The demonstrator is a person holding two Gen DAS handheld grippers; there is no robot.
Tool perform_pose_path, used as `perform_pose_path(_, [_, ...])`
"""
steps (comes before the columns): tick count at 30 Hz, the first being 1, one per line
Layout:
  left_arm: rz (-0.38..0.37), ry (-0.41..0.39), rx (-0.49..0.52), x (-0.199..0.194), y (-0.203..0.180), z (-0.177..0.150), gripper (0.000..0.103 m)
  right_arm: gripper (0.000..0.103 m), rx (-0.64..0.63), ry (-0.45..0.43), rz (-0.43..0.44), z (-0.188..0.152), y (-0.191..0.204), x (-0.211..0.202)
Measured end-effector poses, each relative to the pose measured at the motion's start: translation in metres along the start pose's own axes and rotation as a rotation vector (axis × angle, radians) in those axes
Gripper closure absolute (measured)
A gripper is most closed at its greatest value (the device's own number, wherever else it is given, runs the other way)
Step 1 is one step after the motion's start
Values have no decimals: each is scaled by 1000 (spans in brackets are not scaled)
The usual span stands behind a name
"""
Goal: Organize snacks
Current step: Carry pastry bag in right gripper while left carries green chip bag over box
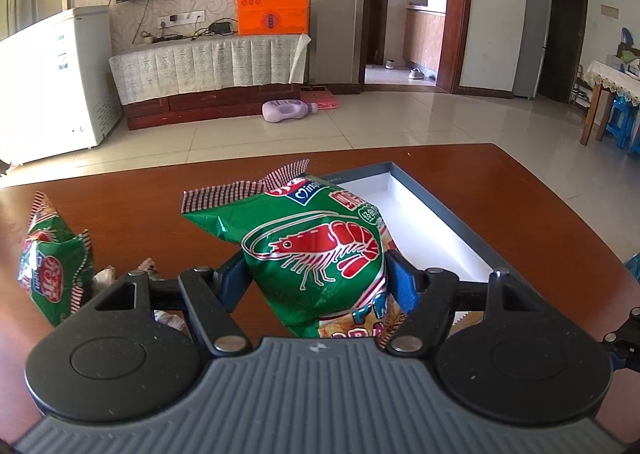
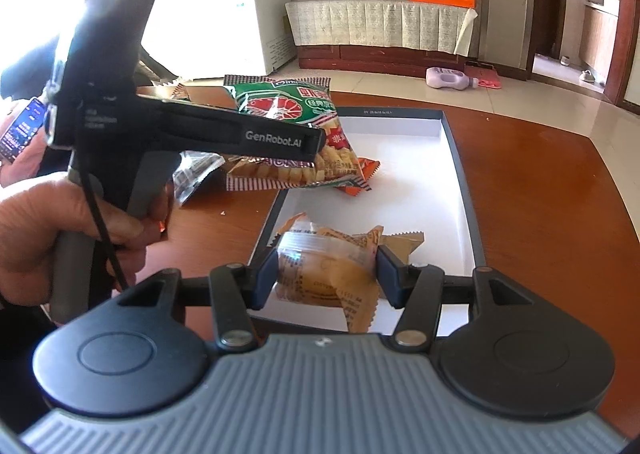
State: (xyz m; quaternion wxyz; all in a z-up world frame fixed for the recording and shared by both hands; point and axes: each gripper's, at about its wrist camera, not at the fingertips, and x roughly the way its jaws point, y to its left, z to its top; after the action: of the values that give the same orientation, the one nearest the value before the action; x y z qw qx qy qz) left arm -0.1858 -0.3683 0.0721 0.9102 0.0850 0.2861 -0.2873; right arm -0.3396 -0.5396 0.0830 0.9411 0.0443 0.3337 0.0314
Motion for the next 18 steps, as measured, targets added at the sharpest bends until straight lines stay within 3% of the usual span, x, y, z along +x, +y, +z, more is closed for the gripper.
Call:
perform_pose_path(12, [0,25,48,49,-13,6,28,48,24,-4,-27,4,-6,8])
perform_pose_path(18, [-45,6,64,73,-23,16,28,47,20,14,-25,3,-8,13])
